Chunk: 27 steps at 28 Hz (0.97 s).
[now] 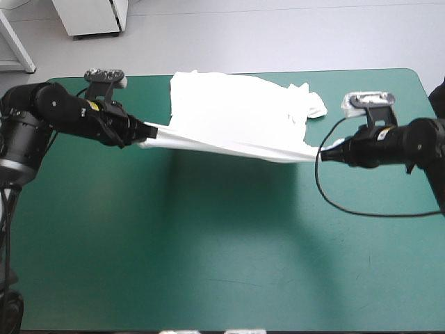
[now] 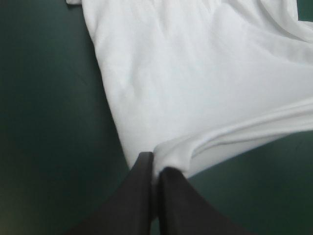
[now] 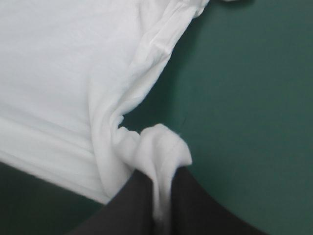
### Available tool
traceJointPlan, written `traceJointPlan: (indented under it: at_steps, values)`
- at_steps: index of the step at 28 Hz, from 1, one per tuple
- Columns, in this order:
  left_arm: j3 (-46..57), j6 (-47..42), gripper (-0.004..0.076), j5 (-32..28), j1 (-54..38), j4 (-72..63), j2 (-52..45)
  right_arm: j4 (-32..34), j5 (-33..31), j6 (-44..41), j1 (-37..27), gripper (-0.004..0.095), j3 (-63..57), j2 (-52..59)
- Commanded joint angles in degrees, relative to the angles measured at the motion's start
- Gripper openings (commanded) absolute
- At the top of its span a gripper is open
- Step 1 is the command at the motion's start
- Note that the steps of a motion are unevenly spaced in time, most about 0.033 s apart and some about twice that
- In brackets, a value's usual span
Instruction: Fold the cloth
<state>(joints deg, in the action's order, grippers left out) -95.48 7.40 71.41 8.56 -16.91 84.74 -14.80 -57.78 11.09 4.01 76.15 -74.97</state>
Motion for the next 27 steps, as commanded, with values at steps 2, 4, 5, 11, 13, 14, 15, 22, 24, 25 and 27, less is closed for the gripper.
traceJointPlan:
  at_steps: [2,4,5,11,13,14,15,22,24,25,27]
  values:
    - [11.57,-0.36,-0.0010,2.41,2.02,0.33,-11.10,5.34,0.61,-2.25,3.44,-0.0017,-10.84,8.66]
    - [18.45,-0.36,-0.0010,2.41,4.47,1.48,-15.36,5.17,-1.24,-3.22,3.74,-0.0017,-14.73,9.92]
    - [20.83,-0.36,-0.0010,2.41,5.28,1.78,-16.58,5.11,-1.39,-3.33,3.93,-0.0017,-15.96,10.22]
    - [34.00,-3.08,-0.0010,2.41,6.78,1.26,-19.36,4.68,-2.95,-3.38,4.14,-0.0017,-20.63,12.50]
    - [38.63,-3.08,-0.0010,2.41,6.78,0.37,-19.93,4.03,-3.83,-3.38,4.14,-0.0017,-22.37,13.95]
    - [40.80,-2.94,-0.0010,2.41,6.78,0.08,-20.07,4.03,-4.42,-3.38,4.22,-0.0017,-23.42,14.74]
    - [42.82,-2.94,-0.0010,2.41,6.78,-0.15,-20.46,4.03,-4.69,-3.38,4.22,-0.0017,-24.55,15.59]
    - [51.79,-2.94,-0.0010,2.41,6.78,-4.56,-23.60,4.24,-7.18,-4.78,4.22,-0.0017,-32.86,20.19]
    - [53.20,-2.94,-0.0010,2.41,6.78,-4.71,-24.58,4.24,-7.31,-4.78,4.22,-0.0017,-35.24,21.21]
    - [53.64,-2.94,-0.0010,2.41,6.78,-4.71,-24.87,4.24,-7.20,-5.03,4.22,-0.0017,-36.28,21.36]
    - [54.74,-2.94,-0.0010,2.41,6.78,-4.71,-25.20,4.11,-7.20,-4.95,4.22,-0.0017,-37.81,21.93]
